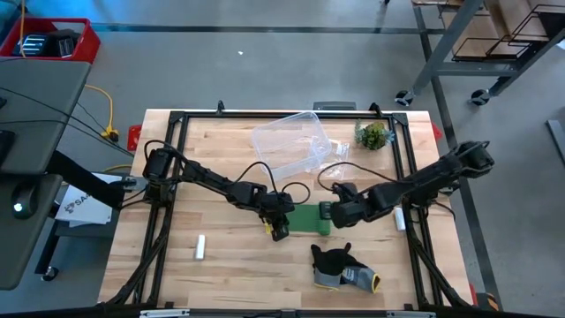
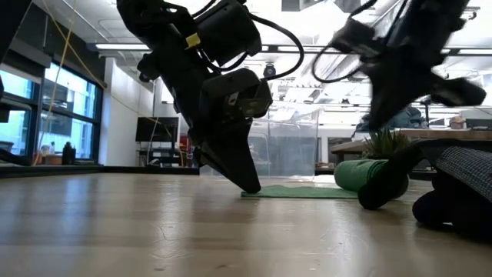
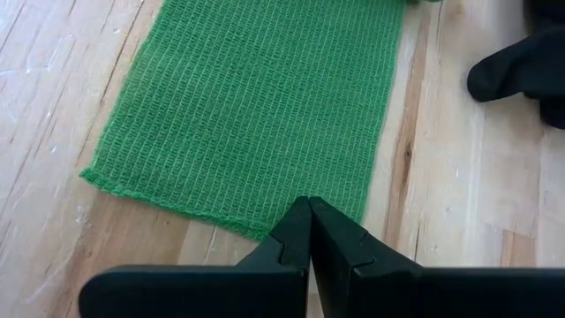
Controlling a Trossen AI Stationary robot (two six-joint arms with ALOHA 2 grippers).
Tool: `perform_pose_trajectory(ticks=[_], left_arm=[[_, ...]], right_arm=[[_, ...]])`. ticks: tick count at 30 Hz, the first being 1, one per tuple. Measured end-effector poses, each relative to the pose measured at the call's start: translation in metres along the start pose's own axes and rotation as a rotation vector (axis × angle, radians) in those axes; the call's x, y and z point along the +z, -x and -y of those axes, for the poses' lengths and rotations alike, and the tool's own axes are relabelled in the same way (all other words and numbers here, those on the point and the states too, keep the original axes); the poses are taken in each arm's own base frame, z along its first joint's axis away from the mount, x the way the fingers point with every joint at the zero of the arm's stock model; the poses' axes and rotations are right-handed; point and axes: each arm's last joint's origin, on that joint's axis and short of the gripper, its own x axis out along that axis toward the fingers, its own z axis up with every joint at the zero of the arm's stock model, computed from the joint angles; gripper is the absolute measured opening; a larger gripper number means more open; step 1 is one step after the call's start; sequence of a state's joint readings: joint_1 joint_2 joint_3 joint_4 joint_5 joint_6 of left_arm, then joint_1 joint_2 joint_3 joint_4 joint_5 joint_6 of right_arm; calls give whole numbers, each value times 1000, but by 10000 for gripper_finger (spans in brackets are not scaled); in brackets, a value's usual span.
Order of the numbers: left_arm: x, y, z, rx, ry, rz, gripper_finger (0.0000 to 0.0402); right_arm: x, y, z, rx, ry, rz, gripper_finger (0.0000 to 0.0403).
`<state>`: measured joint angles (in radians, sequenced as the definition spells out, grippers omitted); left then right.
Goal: Roll bandage
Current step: Roll the green bandage
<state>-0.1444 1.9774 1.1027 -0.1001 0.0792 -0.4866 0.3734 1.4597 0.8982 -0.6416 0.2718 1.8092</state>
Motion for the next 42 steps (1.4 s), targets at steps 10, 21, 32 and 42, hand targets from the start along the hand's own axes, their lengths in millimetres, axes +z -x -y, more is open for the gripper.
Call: perform_pose_trajectory(ticks=[10,21,32,42], left_arm=[[0,0,0,-1,10,1,0],[0,0,0,0,10,1,0],[-3,4,-1,4,-28,-46,0],[-4,8,-4,21,-60,-76,0]], right_arm=[[-21,-33,15,-80,-115,-56,0],[-22,-46,-15,95,-150,9,0],[-16,-22,-48,157,33,37,0],[-15,-22,-31,-21,-11,50,0]])
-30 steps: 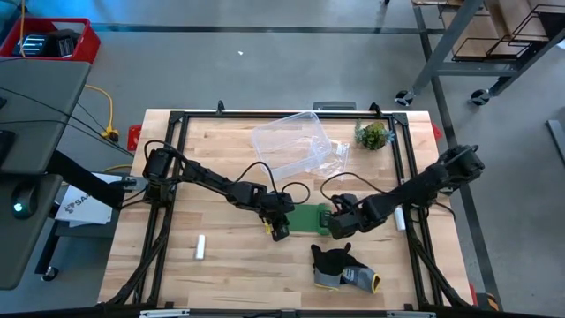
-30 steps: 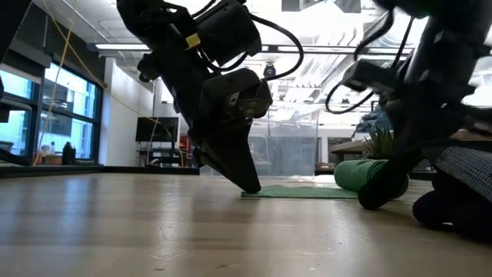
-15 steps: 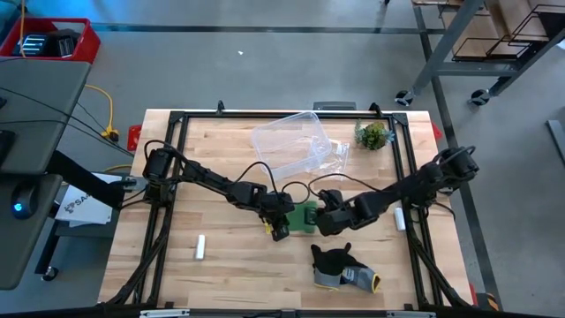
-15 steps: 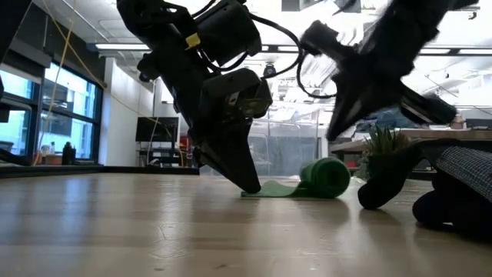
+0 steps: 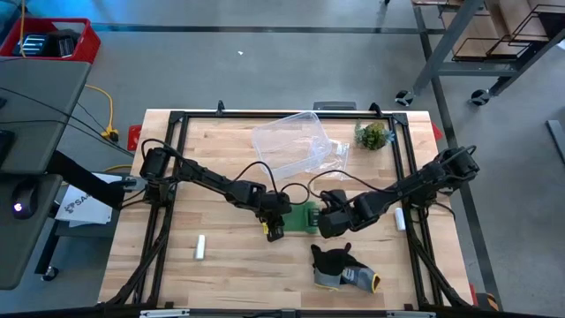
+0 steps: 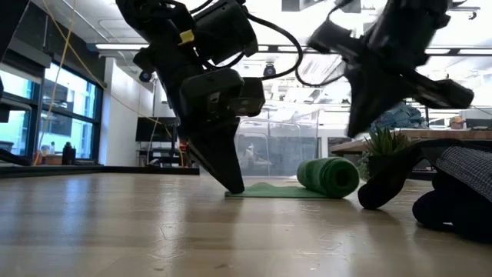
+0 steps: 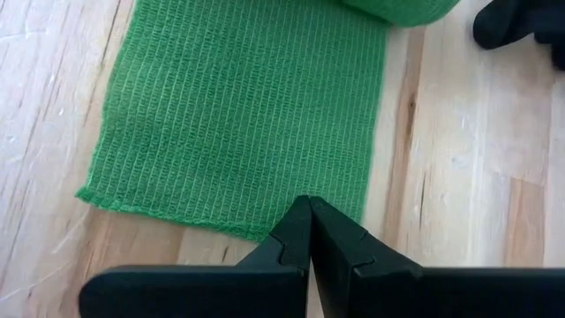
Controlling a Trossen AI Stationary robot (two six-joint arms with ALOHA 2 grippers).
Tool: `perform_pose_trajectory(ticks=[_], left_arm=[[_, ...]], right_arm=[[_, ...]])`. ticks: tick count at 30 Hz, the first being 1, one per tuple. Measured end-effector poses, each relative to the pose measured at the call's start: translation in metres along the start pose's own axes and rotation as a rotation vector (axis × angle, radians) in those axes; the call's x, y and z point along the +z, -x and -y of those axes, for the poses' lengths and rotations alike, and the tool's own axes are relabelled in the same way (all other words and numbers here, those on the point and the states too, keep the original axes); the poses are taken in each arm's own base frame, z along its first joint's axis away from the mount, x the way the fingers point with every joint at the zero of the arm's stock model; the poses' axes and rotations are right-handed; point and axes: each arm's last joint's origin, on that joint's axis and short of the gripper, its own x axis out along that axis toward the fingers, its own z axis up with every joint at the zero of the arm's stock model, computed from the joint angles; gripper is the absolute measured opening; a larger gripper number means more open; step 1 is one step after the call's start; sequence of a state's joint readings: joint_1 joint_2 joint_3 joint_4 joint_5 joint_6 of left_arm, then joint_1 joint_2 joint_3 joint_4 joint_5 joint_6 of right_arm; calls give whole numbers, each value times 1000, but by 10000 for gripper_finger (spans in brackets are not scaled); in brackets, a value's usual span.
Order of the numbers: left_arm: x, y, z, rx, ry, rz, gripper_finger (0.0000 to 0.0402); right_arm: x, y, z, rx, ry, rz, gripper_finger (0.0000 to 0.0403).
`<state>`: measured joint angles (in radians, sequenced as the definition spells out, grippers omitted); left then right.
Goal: Roll bandage
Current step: Roll the green bandage
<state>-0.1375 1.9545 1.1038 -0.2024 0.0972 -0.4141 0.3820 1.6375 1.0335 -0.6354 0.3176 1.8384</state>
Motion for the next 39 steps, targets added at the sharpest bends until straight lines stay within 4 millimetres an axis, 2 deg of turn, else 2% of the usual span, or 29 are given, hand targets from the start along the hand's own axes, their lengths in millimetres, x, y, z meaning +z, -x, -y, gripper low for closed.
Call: perform_pose_trajectory(ticks=[3,6,11,17,21,29,39], left_arm=[[0,0,0,0,-1,3,0],[0,0,0,0,1,7,0],[1,0,0,1,2,12,0],[1,0,0,2,2,13,0],[1,0,0,3,2,14,0],[-2,2,0,12,-47,-17,0],[-7,17,-3,68,-151,-85,0]], right_arm=[[3,-2,5,-57,-10,18,0],[4,-13,5,-92,-18,6,0],[3,-40,-4,-54,-42,-22,0],[2,-57,-11,-19,-58,-73,0],[1,-52,-25,134,-73,-61,0],[8,-32,-34,238,-56,-1,0],[5,-28,-26,167,0,-30,0]])
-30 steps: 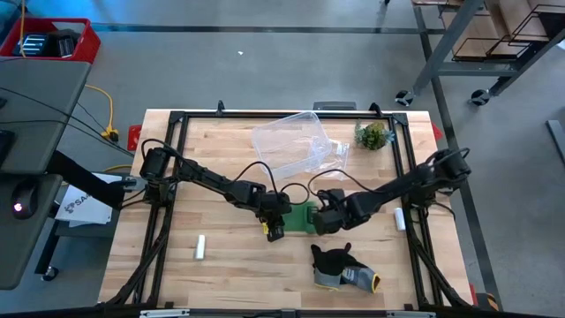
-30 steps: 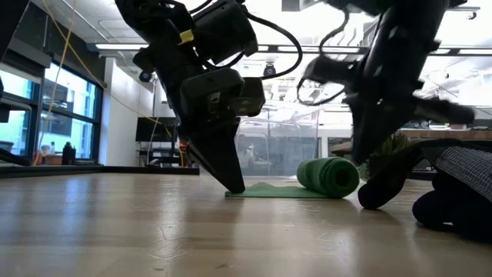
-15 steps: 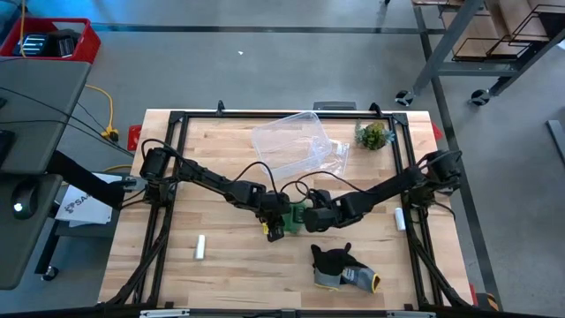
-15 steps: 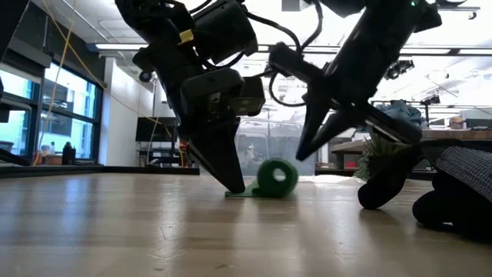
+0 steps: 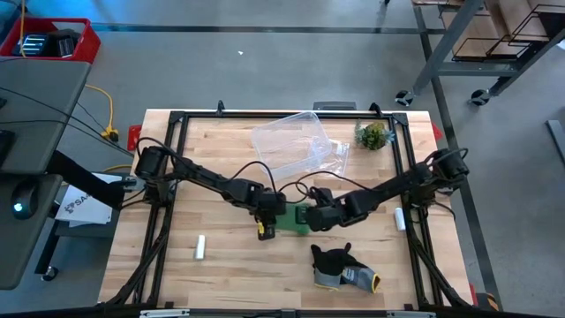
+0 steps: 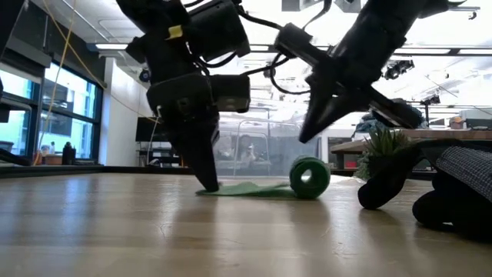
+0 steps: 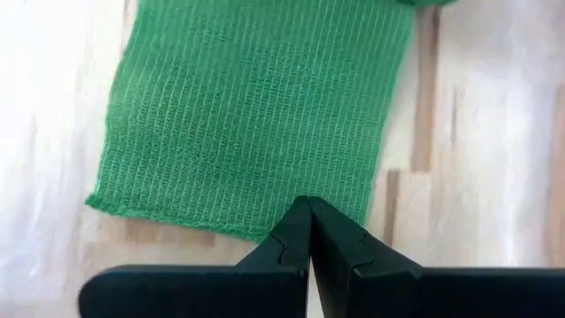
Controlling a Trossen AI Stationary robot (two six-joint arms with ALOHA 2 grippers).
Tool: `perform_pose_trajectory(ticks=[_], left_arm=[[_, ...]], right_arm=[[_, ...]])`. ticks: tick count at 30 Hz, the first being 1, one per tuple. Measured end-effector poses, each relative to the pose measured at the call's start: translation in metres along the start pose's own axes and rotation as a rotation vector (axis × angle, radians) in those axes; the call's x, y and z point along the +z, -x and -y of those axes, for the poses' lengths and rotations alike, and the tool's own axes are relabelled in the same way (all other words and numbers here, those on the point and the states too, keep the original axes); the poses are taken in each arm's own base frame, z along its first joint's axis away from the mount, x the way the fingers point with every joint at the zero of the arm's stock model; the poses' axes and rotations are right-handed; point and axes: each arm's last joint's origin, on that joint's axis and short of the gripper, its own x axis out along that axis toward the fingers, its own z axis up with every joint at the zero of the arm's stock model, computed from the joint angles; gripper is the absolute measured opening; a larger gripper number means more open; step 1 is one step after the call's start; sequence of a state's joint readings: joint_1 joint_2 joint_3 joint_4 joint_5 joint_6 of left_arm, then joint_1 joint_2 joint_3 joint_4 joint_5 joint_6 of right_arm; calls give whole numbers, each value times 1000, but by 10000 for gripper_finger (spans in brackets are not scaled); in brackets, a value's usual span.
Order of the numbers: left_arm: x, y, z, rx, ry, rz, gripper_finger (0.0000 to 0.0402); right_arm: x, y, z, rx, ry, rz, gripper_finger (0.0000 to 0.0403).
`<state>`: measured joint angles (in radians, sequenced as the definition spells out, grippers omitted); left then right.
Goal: Roll bandage
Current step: Roll the green bandage
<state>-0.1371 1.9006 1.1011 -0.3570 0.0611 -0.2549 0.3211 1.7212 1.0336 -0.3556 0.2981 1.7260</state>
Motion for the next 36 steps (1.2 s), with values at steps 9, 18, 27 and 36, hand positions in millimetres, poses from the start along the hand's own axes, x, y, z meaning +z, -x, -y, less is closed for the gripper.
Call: perform_pose_trajectory(ticks=[9,18,27,36], left_arm=[[-1,0,3,-7,41,-5,0],[-6,1,7,-4,47,-43,0],[-6,1,8,-6,35,-44,0],[-6,4,8,2,-2,-34,0]], right_arm=[[-4,-1,13,-123,-48,-2,0],[3,-24,11,-109,-100,36,0],[12,-28,-4,22,-109,9,0],[18,-23,-13,109,-63,24,0]])
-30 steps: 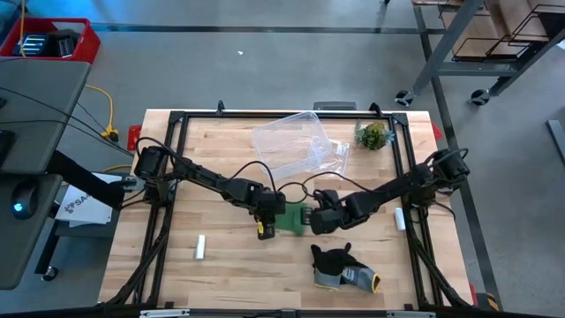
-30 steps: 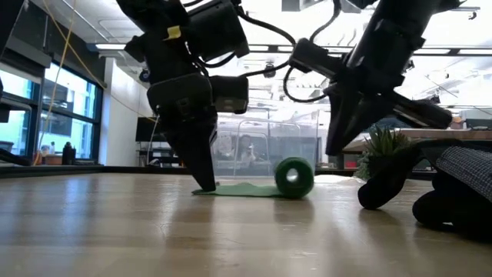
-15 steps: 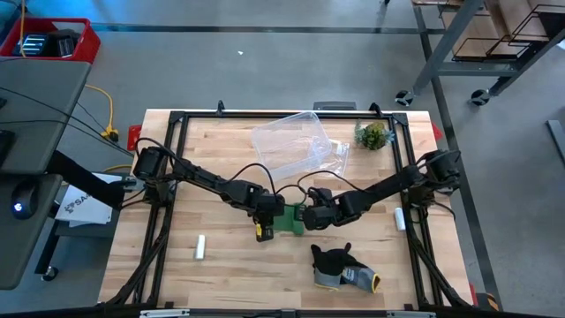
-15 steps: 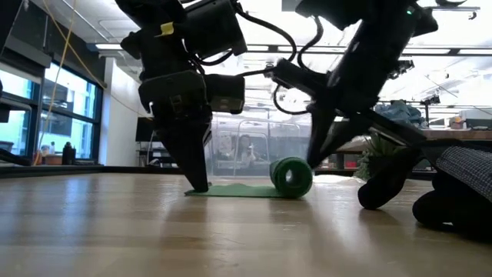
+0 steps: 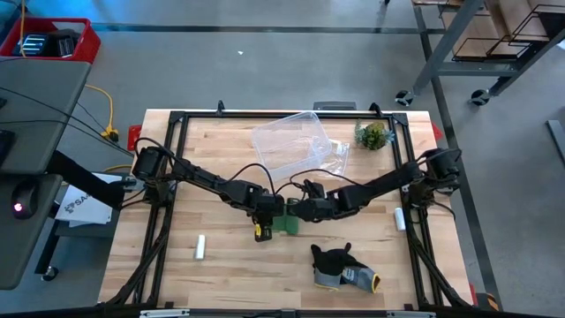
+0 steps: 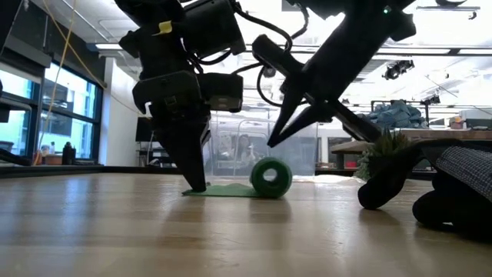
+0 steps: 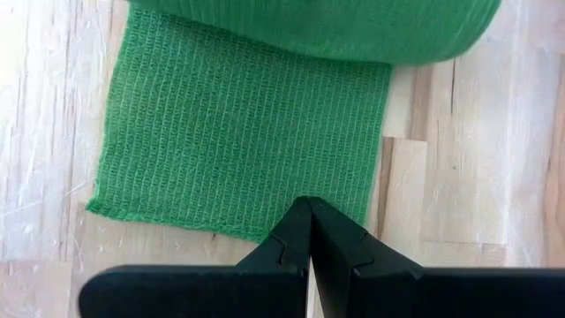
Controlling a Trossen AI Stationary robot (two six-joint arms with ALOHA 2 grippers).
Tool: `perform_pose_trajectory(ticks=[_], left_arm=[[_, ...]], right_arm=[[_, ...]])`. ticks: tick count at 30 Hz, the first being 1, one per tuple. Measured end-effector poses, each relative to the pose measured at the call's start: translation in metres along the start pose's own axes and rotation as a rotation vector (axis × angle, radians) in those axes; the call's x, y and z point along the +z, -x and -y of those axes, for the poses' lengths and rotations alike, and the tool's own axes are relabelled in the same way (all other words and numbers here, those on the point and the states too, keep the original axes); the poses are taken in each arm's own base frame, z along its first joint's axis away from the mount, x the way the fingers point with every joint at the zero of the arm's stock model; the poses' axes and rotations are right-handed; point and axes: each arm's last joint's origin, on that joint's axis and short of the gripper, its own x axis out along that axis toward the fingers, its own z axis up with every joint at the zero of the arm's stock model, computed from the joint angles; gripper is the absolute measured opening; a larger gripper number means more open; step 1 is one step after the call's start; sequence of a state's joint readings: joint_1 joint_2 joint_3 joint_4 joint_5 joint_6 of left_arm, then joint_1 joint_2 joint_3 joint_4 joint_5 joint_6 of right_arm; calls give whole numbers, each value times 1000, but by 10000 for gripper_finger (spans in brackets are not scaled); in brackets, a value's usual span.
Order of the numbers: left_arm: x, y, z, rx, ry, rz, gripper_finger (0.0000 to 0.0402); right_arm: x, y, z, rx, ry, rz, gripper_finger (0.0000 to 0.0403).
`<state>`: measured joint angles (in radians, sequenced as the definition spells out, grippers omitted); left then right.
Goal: Roll bandage
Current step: Roll the green bandage
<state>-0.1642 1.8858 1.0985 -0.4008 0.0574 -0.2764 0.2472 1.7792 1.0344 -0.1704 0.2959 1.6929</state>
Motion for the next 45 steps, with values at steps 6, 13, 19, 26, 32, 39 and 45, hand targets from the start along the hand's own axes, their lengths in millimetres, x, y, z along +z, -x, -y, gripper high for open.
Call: perform_pose_trajectory(ticks=[6,13,19,26,32,39,45], left_arm=[[0,1,0,-2,5,-5,0],[-1,5,1,-14,-27,-4,0],[0,11,2,-20,-80,11,0],[-2,23,2,-12,-101,-3,0],[-9,44,-1,65,-106,17,0],[-51,47,-15,114,11,43,0],[-78,52,-22,116,127,46,0]], right_arm=[[-12,10,15,-128,-22,9,0],[-36,5,23,-142,-23,-40,0],[-40,-12,28,-137,-56,-14,0],[-38,-11,26,-120,-41,9,0],[-39,-11,24,-100,-45,-3,0],[-30,-26,27,-115,-50,18,0],[-20,-33,25,-102,-89,37,0]])
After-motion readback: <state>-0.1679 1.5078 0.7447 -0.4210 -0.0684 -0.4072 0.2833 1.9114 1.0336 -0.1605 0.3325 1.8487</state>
